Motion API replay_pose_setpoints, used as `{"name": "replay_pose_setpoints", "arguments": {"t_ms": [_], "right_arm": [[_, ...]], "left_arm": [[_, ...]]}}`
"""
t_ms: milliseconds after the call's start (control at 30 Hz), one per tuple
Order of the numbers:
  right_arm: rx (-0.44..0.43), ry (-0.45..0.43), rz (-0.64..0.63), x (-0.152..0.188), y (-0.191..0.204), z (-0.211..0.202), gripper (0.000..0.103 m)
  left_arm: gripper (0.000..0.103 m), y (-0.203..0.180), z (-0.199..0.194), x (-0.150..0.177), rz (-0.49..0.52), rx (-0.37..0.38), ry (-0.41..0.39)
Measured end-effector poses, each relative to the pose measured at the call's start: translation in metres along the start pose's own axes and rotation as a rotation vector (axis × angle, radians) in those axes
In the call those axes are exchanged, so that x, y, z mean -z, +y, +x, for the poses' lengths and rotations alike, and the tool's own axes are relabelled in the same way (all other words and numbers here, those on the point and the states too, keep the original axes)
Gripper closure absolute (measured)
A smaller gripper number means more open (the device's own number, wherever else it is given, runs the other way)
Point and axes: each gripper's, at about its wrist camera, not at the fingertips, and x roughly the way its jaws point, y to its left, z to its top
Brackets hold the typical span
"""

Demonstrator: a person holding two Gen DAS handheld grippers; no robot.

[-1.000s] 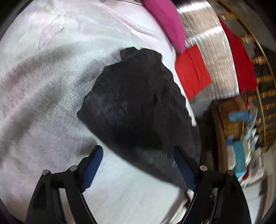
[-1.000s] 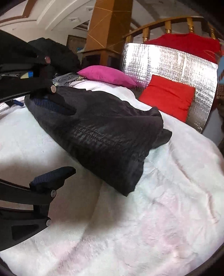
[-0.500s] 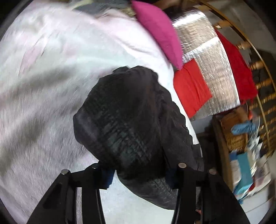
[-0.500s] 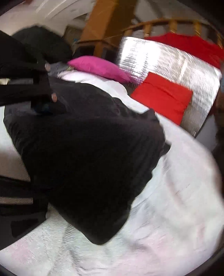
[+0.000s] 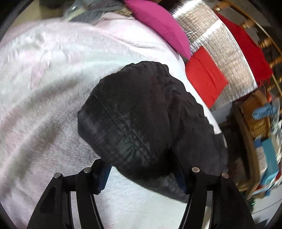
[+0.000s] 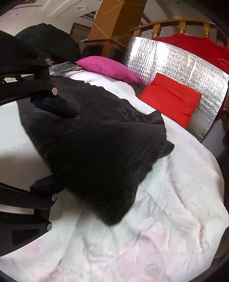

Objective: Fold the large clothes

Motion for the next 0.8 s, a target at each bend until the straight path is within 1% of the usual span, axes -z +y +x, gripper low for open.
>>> {"name": "replay_pose_setpoints", "arguments": {"t_ms": [67, 133, 200, 233, 300, 367, 433, 500, 567, 600, 633, 700, 800], "right_arm": [[-0.012, 0.008, 0.023, 0.002, -0.009, -0.01, 0.034], [-0.024, 0.03, 0.029, 0.0, -0.017, -0.019, 0.034], [-0.018, 0.032, -0.005, -0.002, -0.017, -0.028, 0.034], [-0.004, 0.024, -0.042, -0.003, -0.014, -0.033, 0.034], [0.048, -0.017, -0.147, -0.003, -0.001, -0.047, 0.034], [0.14, -0.128, -0.237, -0.002, 0.009, -0.066, 0.034], [0.203, -0.234, -0.282, 0.0, 0.017, -0.076, 0.034], [0.197, -0.275, -0.318, 0.0, 0.027, -0.074, 0.034], [0.191, -0.274, -0.368, 0.0, 0.04, -0.063, 0.035], [0.19, -0.271, -0.39, 0.001, 0.046, -0.057, 0.04], [0.179, -0.26, -0.411, 0.001, 0.052, -0.049, 0.052], [0.17, -0.212, -0.408, -0.005, 0.054, -0.033, 0.065], [0.207, -0.135, -0.332, -0.021, 0.041, -0.004, 0.064]], "left_arm": [[0.038, -0.002, -0.006, 0.003, 0.045, -0.034, -0.014], [0.037, -0.01, -0.014, 0.008, 0.13, -0.086, -0.033], [0.035, -0.015, -0.023, 0.013, 0.216, -0.128, -0.058], [0.035, -0.018, -0.028, 0.017, 0.267, -0.155, -0.077], [0.034, -0.026, -0.036, 0.022, 0.355, -0.205, -0.123], [0.034, -0.032, -0.042, 0.023, 0.426, -0.249, -0.169], [0.033, -0.041, -0.043, 0.023, 0.472, -0.274, -0.204], [0.033, -0.049, -0.043, 0.024, 0.501, -0.293, -0.226], [0.033, -0.055, -0.04, 0.023, 0.521, -0.308, -0.231], [0.033, -0.057, -0.037, 0.023, 0.528, -0.314, -0.229], [0.033, -0.058, -0.035, 0.023, 0.534, -0.317, -0.225], [0.033, -0.061, -0.031, 0.023, 0.548, -0.326, -0.221], [0.033, -0.059, -0.033, 0.024, 0.559, -0.343, -0.218]]}}
